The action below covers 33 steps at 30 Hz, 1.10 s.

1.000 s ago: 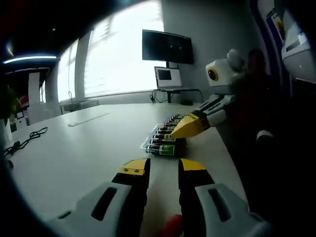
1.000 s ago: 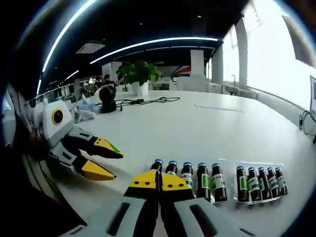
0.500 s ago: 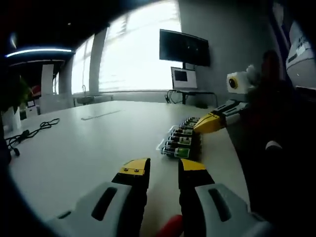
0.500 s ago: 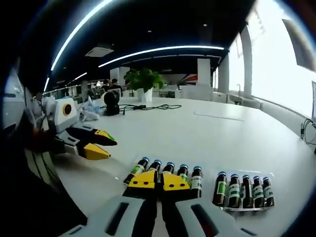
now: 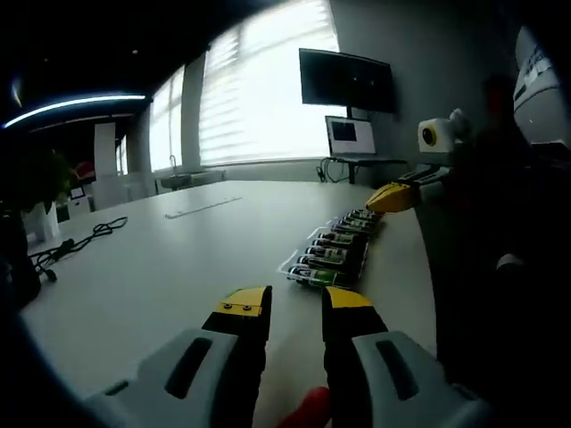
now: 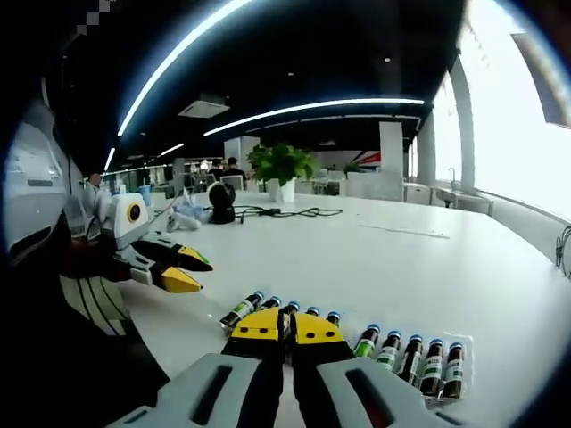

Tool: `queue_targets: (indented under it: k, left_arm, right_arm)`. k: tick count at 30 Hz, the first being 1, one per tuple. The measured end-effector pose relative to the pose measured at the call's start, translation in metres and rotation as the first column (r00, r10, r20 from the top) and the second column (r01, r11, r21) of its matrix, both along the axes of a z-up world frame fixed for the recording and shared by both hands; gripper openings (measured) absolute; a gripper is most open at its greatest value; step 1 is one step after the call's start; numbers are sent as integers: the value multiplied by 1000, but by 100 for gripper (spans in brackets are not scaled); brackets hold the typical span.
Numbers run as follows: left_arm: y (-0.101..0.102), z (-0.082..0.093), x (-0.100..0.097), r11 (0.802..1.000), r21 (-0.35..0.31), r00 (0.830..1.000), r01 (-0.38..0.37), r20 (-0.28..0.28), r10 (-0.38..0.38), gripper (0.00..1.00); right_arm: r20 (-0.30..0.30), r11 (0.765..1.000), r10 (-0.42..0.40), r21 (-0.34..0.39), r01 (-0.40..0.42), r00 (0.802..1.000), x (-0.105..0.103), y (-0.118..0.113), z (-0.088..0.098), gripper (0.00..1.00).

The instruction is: Grip medicine bottles put into box

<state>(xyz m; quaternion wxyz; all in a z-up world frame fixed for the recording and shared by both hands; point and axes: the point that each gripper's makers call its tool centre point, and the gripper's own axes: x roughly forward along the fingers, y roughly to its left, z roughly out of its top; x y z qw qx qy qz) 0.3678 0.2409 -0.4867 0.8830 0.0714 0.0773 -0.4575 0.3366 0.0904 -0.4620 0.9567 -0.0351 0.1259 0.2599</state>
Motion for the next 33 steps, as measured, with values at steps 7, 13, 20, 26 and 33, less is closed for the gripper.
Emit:
queue_targets:
  k: [7,13,20,26,33]
  left_arm:
    - [-8,4,-3,998,21,999,-51,9,51,16]
    - [-22,9,-9,996,51,997,-79,20,78,16]
    - [-38,5,-12,993,68,995,-102,4,102,16]
    - [-48,6,-13,983,111,989,-148,38,145,16]
    - [-53,5,-23,979,123,986,-164,64,157,16]
  right_arm:
    - [5,1000,16,6,-16,1000,-9,-34,-1,0]
    - [0,1000,26,14,-26,1000,-10,-74,-2,1]
    - [-3,998,69,14,-69,998,-6,-108,-4,4]
    - [-17,992,125,29,-125,992,1,-124,-12,4]
    - [-50,993,120,23,-119,992,-1,-129,-14,4]
